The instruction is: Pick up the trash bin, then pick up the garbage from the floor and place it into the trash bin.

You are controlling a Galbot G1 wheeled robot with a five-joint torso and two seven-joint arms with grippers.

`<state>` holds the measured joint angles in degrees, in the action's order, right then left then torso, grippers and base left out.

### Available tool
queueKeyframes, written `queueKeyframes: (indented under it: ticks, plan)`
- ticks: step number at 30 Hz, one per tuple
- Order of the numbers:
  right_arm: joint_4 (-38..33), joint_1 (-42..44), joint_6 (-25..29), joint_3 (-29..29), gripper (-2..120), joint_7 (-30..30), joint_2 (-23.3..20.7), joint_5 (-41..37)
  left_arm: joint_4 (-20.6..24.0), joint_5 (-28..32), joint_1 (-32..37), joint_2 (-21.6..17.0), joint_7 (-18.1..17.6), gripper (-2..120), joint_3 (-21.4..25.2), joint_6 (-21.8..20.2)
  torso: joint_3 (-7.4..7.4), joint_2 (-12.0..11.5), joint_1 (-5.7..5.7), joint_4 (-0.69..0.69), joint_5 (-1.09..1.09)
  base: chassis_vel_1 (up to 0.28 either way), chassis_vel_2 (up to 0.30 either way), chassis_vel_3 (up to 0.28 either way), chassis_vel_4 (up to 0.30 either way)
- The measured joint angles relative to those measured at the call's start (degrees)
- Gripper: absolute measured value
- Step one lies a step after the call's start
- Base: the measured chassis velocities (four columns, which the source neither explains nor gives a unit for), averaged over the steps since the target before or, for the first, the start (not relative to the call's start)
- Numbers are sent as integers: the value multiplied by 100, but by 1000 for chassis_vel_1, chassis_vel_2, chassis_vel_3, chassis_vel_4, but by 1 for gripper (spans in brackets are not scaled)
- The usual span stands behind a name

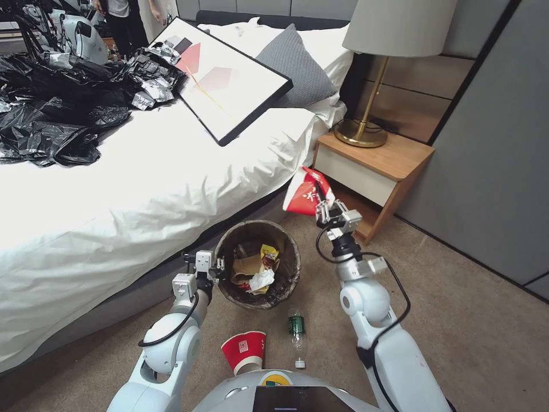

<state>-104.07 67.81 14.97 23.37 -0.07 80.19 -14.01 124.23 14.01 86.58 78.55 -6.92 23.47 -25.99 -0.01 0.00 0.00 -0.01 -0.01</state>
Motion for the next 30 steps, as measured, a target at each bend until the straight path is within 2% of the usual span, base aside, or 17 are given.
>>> queueKeyframes:
  ticks: [2,4,11,13,19,30]
  plan:
    - [-529,252,363,-95,11,-723,-44,-256,7,23,9,2,-15,3,-35,-49,0,0,0,2,1,0,0,0,0]
    - [-529,252,363,-95,11,-723,-44,-256,7,23,9,2,-15,3,-35,-49,0,0,0,2,1,0,0,0,0]
    - [-923,477,574,-216,11,-1311,-92,-446,10,99,21,1,-23,3,-73,-103,0,0,0,1,0,0,0,0,0]
    - [-1173,674,649,-343,11,-1676,-123,-455,11,115,21,9,-30,3,-93,-118,0,0,0,0,0,0,0,0,0]
    - [-1214,876,708,-564,11,-1859,-141,-278,10,119,14,22,-36,3,-120,-130,0,0,0,0,0,0,0,0,0]
    - [-384,1049,920,-957,11,-1860,-57,133,6,121,3,25,-33,3,-136,-131,0,0,0,1,1,0,0,0,0]
